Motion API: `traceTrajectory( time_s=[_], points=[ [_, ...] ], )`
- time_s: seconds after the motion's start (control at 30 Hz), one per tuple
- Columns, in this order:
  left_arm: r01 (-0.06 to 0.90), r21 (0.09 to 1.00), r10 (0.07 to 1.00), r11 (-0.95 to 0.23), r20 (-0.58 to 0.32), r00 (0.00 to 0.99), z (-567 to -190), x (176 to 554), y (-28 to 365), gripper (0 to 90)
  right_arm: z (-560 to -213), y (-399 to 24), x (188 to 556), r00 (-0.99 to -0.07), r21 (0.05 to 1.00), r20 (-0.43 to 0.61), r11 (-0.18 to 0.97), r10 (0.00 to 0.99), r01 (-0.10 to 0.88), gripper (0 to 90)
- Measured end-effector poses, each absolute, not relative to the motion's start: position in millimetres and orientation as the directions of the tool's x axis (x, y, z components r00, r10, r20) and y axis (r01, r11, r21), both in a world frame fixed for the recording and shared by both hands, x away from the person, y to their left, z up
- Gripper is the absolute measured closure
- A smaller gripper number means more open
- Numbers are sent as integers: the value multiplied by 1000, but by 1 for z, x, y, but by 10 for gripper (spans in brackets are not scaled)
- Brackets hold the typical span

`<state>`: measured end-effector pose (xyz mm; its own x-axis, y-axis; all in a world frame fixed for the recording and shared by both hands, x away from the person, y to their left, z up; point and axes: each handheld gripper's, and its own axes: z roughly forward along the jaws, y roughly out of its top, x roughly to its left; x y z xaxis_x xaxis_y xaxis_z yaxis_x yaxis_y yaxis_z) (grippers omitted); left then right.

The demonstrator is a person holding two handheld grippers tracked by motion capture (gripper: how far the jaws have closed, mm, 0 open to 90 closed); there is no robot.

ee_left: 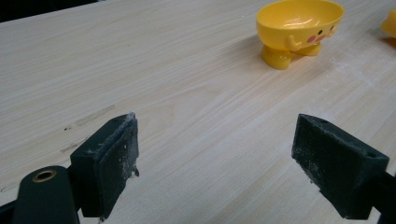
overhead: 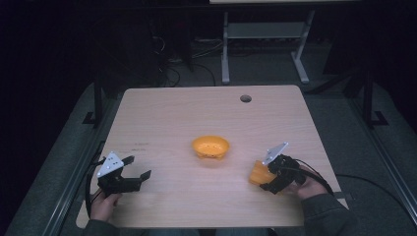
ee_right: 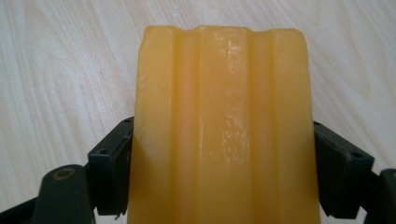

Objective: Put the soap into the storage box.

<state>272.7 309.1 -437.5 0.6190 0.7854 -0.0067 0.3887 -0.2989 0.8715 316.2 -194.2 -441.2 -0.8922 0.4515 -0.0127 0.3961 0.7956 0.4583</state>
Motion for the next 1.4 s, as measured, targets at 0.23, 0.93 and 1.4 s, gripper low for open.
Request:
traceTrajectory(
  time_s=[0.23, 0.93, 1.4],
  points=[
    [390, 868, 784, -307, -1, 620, -437, 273, 310, 141, -429, -192, 321, -899, 477, -13, 792, 439, 380, 206],
    [392, 867, 786, -306, -2, 618, -436, 273, 312, 141, -413, -174, 347, -917, 492, 3, 798, 399, 348, 206],
    [392, 870, 787, -299, -8, 617, -436, 273, 311, 141, -402, -161, 362, -925, 506, -3, 799, 379, 325, 206]
  ],
)
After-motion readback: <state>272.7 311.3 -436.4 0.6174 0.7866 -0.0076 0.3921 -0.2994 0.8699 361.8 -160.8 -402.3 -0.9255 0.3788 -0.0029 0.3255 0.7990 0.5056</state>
